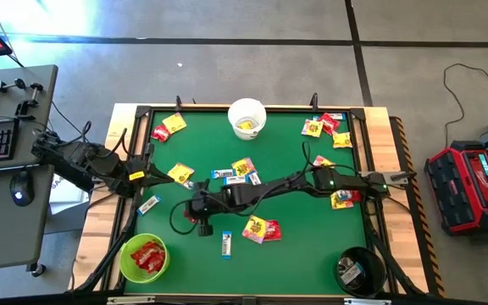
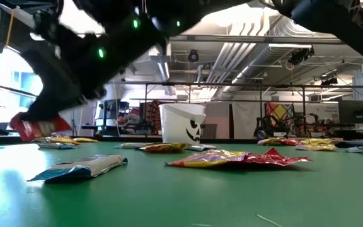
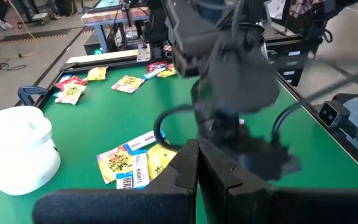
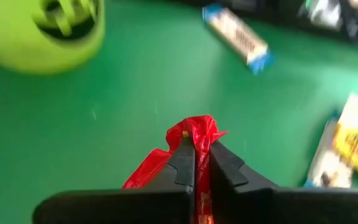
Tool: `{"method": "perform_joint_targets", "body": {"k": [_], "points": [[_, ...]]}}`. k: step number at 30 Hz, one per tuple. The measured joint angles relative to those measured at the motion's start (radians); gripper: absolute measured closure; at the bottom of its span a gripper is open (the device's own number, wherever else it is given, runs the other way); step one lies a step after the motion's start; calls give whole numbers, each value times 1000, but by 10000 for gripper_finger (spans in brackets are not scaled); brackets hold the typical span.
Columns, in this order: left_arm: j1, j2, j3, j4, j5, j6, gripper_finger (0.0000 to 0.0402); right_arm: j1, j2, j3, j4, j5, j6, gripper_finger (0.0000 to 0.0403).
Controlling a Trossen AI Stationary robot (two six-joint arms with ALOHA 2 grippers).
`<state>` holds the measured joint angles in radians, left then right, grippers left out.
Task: Sort candy by brand, put in halloween buckets
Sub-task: Put the red candy into the green bucket
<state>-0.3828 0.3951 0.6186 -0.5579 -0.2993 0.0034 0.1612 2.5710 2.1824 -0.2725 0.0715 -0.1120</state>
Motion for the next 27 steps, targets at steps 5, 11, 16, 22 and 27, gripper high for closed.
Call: {"method": "perform_joint_targets", "body": {"k": [5,11,16,22,27], "points": [[0,0,0,0,0,-1,401,0,0,-38,15,-2,14,403],[0,0,0,0,0,-1,402,0,0,-37,2,-38,20,388],[0,0,0,1,0,-1,402,0,0,-36,-17,-38,3,305],[0,0,0,2,0,-2,402,0,-8,-36,-34,-38,1,209],[0,9,1,3,0,-1,402,-2,-78,-36,-102,62,-26,234]]}}
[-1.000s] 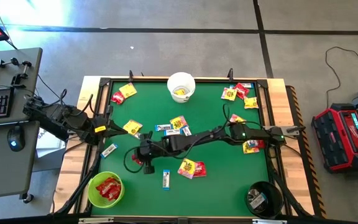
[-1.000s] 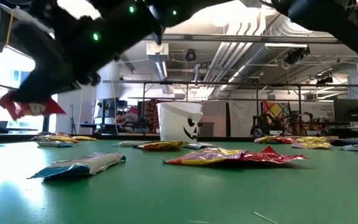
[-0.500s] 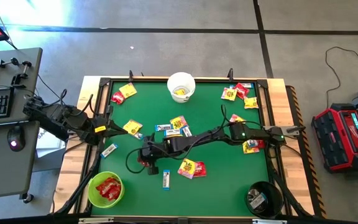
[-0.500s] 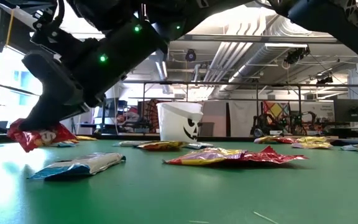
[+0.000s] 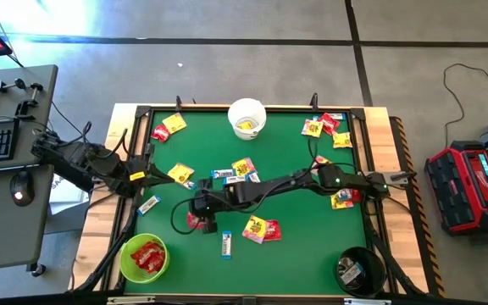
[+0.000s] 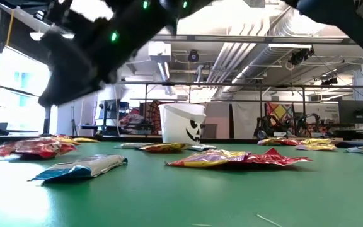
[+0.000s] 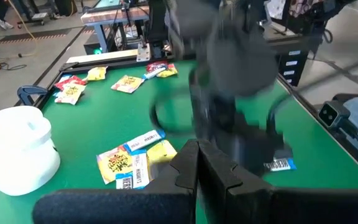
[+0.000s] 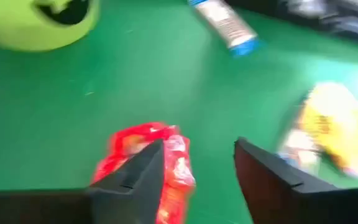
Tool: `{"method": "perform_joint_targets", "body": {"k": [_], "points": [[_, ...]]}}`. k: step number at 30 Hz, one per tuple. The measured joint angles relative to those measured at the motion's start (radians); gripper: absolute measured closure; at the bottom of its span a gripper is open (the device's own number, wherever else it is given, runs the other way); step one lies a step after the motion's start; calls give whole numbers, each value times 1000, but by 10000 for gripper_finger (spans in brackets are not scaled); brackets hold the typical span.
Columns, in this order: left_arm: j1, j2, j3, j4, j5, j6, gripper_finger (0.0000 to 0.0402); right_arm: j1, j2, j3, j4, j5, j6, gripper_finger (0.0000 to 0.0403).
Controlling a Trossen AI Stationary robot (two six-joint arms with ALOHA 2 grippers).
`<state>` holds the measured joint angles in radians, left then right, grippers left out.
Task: Sort candy by brand, put in halloween buckets
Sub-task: Put the red candy into the green bucket
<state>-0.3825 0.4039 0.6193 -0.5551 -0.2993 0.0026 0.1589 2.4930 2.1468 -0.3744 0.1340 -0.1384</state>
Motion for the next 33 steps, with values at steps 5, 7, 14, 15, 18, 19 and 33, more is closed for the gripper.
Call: {"method": "perform_joint_targets", "body": {"k": [5,7,14,15,18,19,33], "points": [[0,30,0,0,-2,-1,401,-6,-35,-1,-32,65,-61,377],[0,43,0,-1,-2,-2,401,-13,-35,-2,-34,51,-51,387],[0,76,0,-3,-3,-25,401,-15,-75,-153,84,49,-30,400],[0,82,0,-3,-3,-28,401,-15,-101,-205,137,49,-19,401],[0,95,0,-6,-2,-37,401,-19,-210,-412,283,50,20,402],[1,99,0,-7,-2,-44,401,-21,-252,-490,334,51,32,402],[-16,390,0,2,66,-192,402,-27,-744,-1265,755,213,214,403]]}}
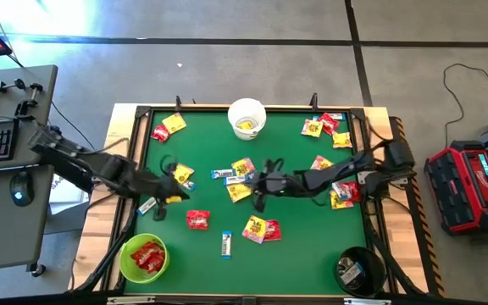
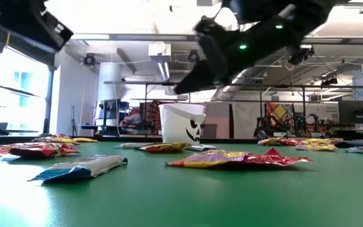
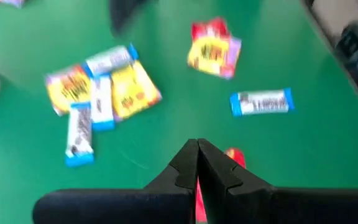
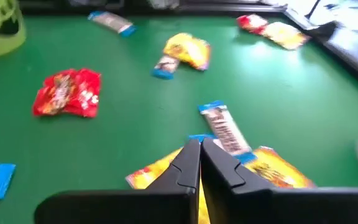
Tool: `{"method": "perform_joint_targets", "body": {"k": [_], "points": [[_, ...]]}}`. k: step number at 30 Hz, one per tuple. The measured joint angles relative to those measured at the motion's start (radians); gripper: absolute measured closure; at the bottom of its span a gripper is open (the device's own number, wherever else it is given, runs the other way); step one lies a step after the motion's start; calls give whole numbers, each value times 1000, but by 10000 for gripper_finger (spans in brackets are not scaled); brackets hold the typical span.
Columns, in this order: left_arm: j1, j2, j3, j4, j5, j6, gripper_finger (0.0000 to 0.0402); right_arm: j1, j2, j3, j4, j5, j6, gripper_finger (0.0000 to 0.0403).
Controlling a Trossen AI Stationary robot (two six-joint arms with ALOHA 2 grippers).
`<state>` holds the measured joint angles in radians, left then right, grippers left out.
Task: Sort candy by brand, put in halloween buckets
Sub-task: Put the red candy into the green bucket
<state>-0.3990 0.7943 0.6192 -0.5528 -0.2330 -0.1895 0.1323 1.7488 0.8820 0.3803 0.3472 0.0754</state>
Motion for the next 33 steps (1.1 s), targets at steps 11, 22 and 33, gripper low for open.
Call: {"method": "perform_joint_targets", "body": {"k": [11,22,33], "points": [[-86,322,34,59,18,-175,390,33,-154,-224,117,79,83,403],[-81,601,102,3,11,-278,291,39,-157,-223,125,99,57,403],[-65,709,108,-3,69,-315,242,39,-157,-222,125,100,56,403]]}}
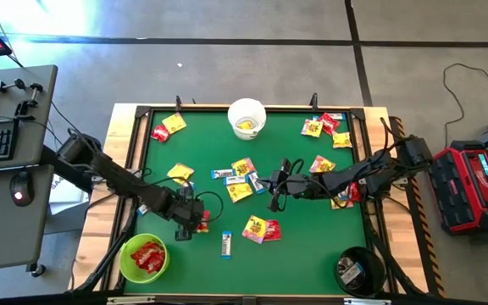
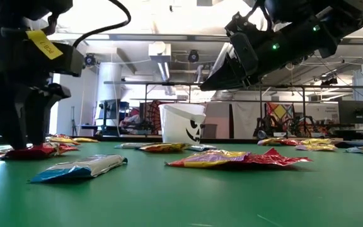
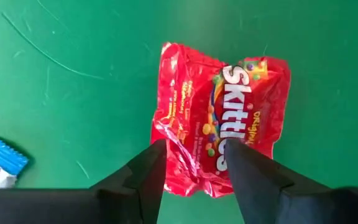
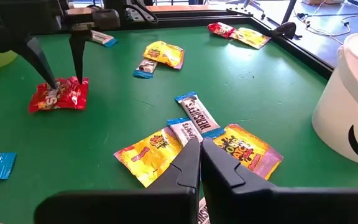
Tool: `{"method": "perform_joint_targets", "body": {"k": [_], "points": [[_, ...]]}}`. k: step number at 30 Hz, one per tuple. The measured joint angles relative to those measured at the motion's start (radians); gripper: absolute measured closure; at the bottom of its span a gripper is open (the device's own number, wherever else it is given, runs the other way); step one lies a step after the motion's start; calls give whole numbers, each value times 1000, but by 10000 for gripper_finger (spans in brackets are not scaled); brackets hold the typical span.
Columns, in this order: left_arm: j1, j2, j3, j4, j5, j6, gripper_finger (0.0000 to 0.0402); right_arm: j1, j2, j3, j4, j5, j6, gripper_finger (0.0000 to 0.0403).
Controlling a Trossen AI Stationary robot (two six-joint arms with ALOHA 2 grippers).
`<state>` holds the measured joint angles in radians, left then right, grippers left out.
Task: Sort candy by brand, put in halloween buckets
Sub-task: Put the red candy into the green bucket
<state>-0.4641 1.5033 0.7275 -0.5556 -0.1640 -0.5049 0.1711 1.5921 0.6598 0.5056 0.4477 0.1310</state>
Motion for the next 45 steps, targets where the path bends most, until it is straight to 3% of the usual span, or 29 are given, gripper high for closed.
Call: {"method": "perform_joint_targets", "body": {"k": [7,16,18,24,34,40,45], "points": [[0,22,2,-18,71,11,263,0,0,0,0,0,0,403],[0,18,38,-126,89,99,383,0,0,1,0,0,0,403],[0,18,68,-164,89,125,394,0,0,1,0,0,0,403],[0,18,194,-254,93,199,391,3,0,1,0,0,-1,403],[-47,18,462,-490,193,368,393,15,1,1,0,-1,-19,403],[-125,17,619,-646,246,258,394,15,1,1,0,0,-19,403],[-213,17,699,-792,293,41,394,14,1,1,0,0,-18,403]]}}
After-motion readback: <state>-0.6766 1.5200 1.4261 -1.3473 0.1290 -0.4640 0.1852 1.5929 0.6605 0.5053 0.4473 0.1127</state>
